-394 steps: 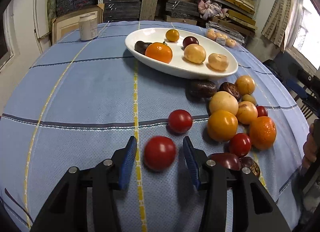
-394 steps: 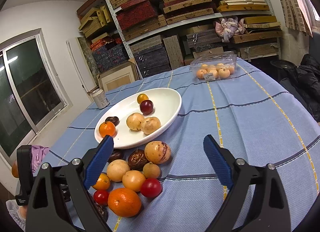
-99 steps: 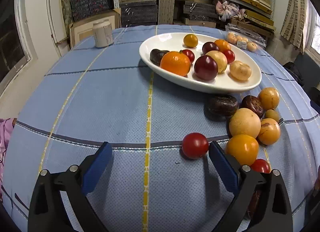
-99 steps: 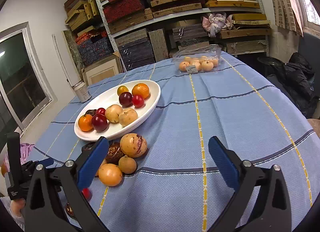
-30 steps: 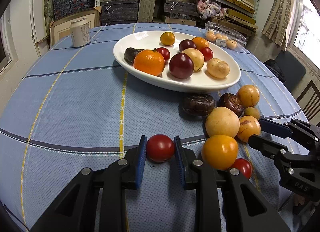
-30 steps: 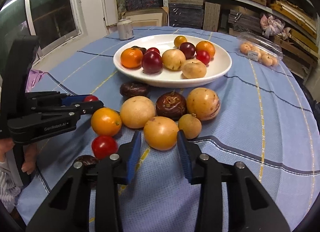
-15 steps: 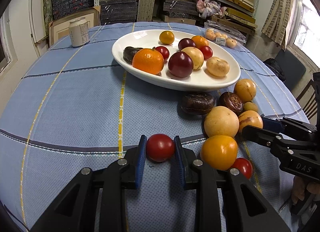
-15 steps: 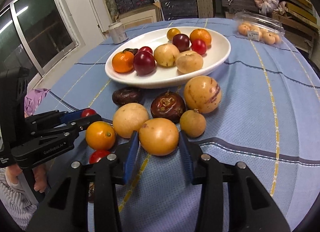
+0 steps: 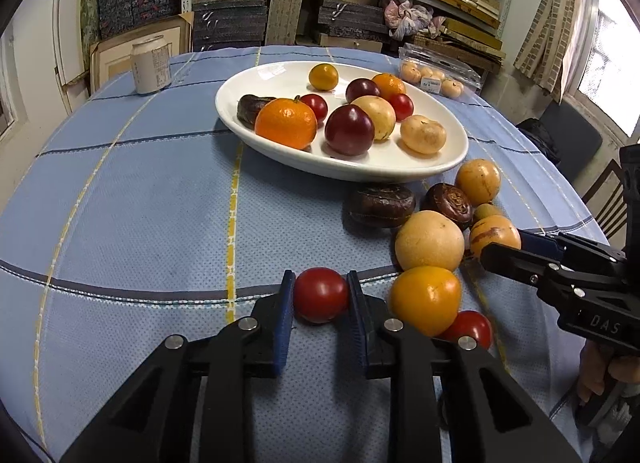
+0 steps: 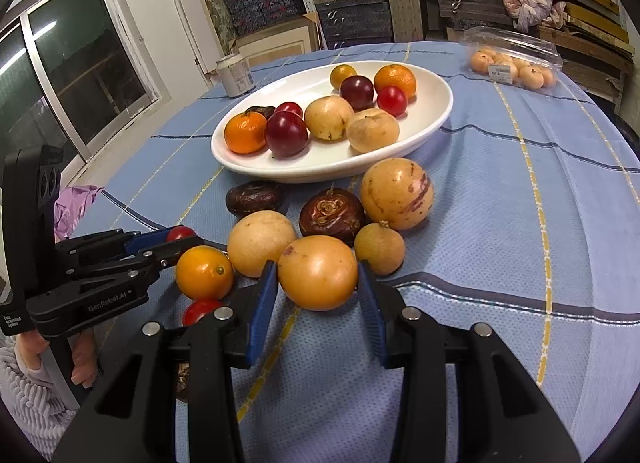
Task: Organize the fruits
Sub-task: 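Carry both fruits onto the white plate and open both tools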
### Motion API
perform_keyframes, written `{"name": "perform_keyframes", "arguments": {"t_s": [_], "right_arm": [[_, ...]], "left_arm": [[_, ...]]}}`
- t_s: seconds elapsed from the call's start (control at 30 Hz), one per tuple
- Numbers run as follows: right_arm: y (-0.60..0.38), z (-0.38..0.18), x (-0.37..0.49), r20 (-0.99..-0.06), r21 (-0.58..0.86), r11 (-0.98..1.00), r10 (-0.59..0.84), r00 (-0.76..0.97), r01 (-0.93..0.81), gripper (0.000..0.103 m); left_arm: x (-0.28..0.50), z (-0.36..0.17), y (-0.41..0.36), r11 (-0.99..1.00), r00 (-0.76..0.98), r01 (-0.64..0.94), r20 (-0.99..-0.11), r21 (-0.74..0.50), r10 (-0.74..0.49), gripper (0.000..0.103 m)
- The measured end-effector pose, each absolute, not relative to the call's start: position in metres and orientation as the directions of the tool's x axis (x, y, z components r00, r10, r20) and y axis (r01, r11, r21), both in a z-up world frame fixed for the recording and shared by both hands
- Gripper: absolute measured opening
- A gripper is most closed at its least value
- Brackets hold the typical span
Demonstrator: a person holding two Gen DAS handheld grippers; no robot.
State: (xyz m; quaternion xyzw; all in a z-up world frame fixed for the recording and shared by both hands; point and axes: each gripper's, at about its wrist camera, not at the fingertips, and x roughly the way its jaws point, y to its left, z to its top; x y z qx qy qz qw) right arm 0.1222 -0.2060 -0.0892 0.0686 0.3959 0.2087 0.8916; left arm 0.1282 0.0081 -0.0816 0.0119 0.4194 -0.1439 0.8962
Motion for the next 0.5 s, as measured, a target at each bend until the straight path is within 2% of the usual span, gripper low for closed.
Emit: {"name": "perform_keyframes", "arguments": {"t_s": [0.17,0.3,0.4,0.5], "right_arm": [[-0.211,-0.077,0.112,-0.635,0.269,0.909,0.416,0.651,-0.318,0.040],[-0.224,-0.036,0.110,-0.532,0.248,0.919,0.393,0.750,-0.306,0.040],[-0.230,-0.001,0.133,-0.486,0.240,0.927,0.371,0.791,-0.287,0.040],[-0.227,0.012,0.167,-0.482,0.256,0.927,0.369,0.795,-0.276,0.040]], "left_arm": [[0.119,-0.061,0.013,0.973,0.698,0.224,-0.688,-0.055,-0.199,0.026],[0.132,-0.026,0.008,0.975,0.748,0.219,-0.637,-0.033,-0.189,0.026],[0.158,0.003,0.001,0.977,0.777,0.210,-0.603,-0.020,-0.179,0.026],[0.192,0.014,-0.007,0.983,0.789,0.183,-0.591,-0.034,-0.167,0.026]]}}
